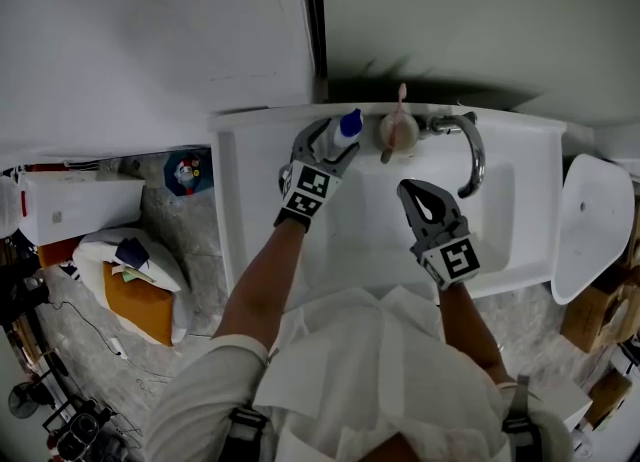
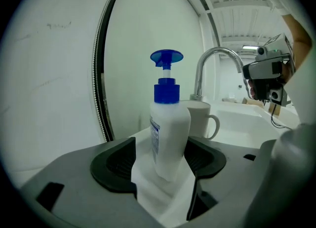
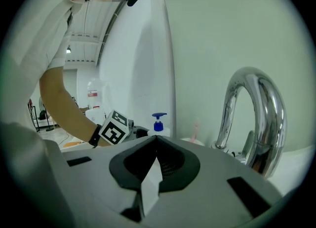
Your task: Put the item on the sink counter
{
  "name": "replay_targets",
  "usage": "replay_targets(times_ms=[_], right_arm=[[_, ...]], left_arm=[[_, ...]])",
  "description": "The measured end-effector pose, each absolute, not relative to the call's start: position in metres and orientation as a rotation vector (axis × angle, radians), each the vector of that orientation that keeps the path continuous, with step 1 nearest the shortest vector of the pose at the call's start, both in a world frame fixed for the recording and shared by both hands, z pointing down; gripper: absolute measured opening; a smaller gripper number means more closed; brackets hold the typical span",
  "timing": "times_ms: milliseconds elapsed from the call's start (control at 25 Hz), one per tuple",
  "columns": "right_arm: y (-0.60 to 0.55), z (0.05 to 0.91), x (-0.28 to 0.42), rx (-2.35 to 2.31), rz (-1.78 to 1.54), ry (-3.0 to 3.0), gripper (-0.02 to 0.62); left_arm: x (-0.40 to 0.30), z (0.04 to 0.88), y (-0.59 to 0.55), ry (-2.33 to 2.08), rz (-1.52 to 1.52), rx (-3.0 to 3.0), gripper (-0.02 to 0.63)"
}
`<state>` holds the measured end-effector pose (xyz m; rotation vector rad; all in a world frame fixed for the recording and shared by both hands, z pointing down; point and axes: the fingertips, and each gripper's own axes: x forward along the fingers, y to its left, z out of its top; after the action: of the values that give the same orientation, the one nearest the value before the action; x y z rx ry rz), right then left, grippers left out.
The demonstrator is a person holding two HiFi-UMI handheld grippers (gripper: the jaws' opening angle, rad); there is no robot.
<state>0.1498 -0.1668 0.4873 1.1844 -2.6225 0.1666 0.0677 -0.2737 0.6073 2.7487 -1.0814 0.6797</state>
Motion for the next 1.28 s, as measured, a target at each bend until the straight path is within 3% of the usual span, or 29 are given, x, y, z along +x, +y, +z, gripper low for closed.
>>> replay_targets(times_ms=[680, 1200, 1280], right_arm=[[-0.147, 0.459, 0.157, 1.248, 0.088, -2.643, 0.009], [-0.135, 0.42, 0.197, 1.425, 0.021, -2.629, 0.009], [-0.135, 0.41, 0.205, 1.464, -0.01, -2.622, 0.009]], left_arm=[[0.002, 0.509, -0.219, -1.356, 0.401, 2.703, 0.296], [-0.064, 0.413, -0.168, -1.663, 0.16, 2.637, 0.164], [-0.074, 0.398, -0.163, -1.714, 0.144, 2.64, 0.104]])
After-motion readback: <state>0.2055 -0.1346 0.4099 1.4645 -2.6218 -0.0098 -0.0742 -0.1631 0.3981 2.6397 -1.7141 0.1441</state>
